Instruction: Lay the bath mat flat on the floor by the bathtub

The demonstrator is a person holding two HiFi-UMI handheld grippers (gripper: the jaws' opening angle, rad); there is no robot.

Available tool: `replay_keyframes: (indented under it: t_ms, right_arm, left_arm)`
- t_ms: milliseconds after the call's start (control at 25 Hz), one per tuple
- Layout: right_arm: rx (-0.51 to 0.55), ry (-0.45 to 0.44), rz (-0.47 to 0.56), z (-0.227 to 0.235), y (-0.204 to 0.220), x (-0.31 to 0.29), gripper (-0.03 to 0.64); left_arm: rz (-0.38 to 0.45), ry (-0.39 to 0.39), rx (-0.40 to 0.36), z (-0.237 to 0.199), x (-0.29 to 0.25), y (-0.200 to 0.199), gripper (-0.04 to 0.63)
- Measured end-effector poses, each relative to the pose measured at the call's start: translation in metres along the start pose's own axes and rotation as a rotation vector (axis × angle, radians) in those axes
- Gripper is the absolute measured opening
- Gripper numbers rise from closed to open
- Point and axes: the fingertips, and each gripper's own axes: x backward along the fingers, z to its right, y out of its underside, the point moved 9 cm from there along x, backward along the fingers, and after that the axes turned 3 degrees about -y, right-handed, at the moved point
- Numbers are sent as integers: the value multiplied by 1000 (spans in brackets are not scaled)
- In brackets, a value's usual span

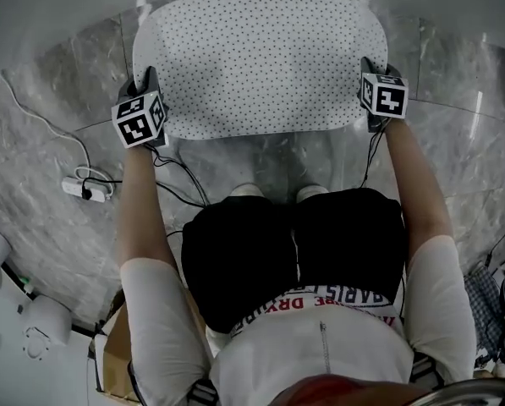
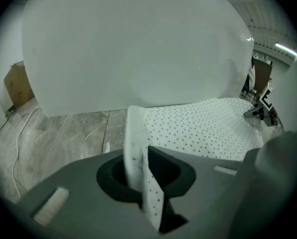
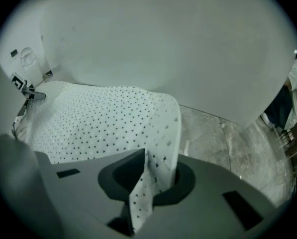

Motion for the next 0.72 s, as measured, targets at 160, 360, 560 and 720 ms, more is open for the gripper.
replay_keyframes:
  t_ms: [160, 360, 560, 720]
  right_arm:
    - [32, 16, -6, -4, 1, -8, 262]
    - [34, 177, 34, 12, -4, -1, 313]
    - [26, 191, 102, 21, -16, 12, 316]
    - [10, 52, 151, -1, -26, 21, 314]
  left_arm:
    - [-16, -6, 58, -3, -9, 11, 359]
    - [-8, -154, 174, -15, -5, 18, 469]
    - [42, -185, 120, -9, 6, 0, 474]
    - [60, -68, 153, 16, 18, -16, 462]
